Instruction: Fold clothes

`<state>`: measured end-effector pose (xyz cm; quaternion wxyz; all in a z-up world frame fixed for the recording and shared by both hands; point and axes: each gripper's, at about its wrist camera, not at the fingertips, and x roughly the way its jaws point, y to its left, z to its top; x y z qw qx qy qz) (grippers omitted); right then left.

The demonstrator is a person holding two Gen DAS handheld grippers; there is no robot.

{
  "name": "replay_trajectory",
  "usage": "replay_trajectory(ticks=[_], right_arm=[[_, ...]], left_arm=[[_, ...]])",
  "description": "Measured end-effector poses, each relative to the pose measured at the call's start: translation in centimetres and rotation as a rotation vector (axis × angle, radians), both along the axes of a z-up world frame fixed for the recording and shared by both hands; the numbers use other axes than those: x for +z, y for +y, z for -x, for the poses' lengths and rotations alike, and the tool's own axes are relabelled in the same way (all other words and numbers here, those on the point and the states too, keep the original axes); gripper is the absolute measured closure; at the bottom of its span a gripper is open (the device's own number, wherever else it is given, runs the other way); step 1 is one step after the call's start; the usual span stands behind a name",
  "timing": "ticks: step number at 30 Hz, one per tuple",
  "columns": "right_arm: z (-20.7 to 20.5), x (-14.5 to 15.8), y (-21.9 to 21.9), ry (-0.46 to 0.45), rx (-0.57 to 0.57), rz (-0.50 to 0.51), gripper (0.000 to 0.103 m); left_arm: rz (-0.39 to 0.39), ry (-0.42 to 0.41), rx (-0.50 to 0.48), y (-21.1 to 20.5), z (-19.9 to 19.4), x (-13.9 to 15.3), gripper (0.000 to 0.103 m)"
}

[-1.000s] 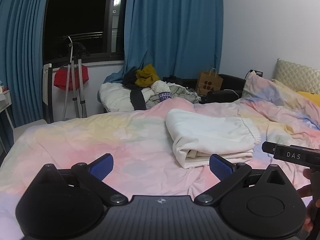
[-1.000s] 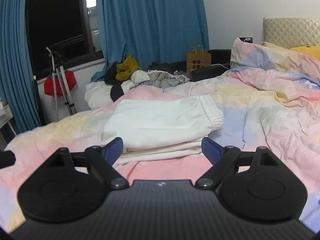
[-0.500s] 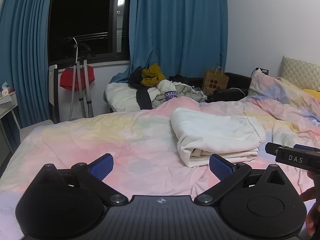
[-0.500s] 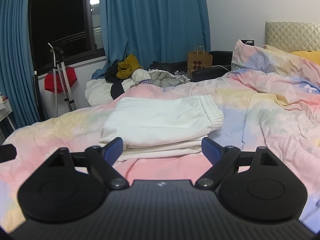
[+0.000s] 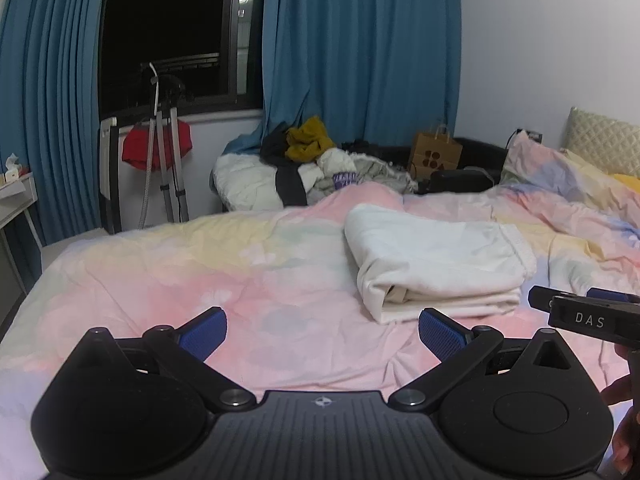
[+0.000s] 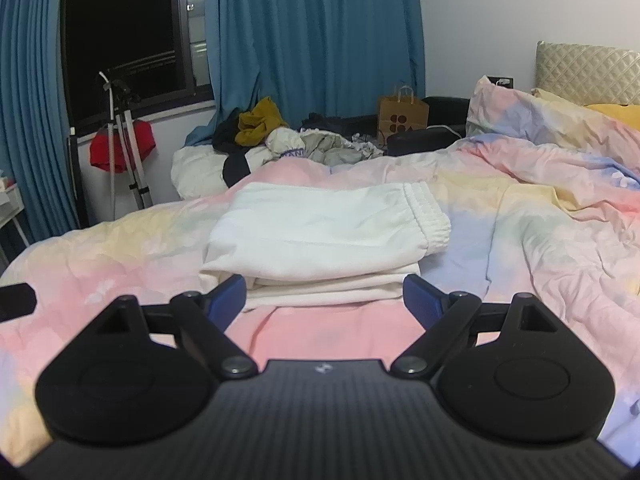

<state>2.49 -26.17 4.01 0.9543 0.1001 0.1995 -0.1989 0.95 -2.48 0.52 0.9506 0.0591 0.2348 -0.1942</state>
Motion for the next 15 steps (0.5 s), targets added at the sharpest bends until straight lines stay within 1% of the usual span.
replay_trajectory(ticks=[3, 6, 9, 11, 14, 15], right_arm=[[-0.5, -0.5, -0.2, 0.048, 0.0, -0.031, 0.016], [-1.4, -1.2, -0.2, 0.119, -0.011, -0.036, 0.016], [-2.3, -2.0, 0.1, 0.192, 0.005, -0.036, 0.016], [-2.6, -2.3, 0.5, 0.22, 0.022, -0.026, 0.016], [-2.4, -2.3, 0.7, 0.207, 0.02, -0.02, 0.016], [-2.2, -2.2, 0.6, 0.19, 0.014, -0.017, 0.016]], left_arm=[[-0.037, 0.056, 0.007, -0.6, -0.7, -1.0, 0.0], [-0.071, 0.115, 0.004, -1.0, -1.3, -2.3, 0.0], [-0.097, 0.164, -0.001, -1.5, -1.7, -3.4, 0.0], [-0.103, 0.177, -0.002, -1.6, -1.8, -3.9, 0.0], [-0.083, 0.16, 0.002, -1.4, -1.7, -3.8, 0.0], [-0.071, 0.148, 0.004, -1.4, -1.7, -3.7, 0.0]])
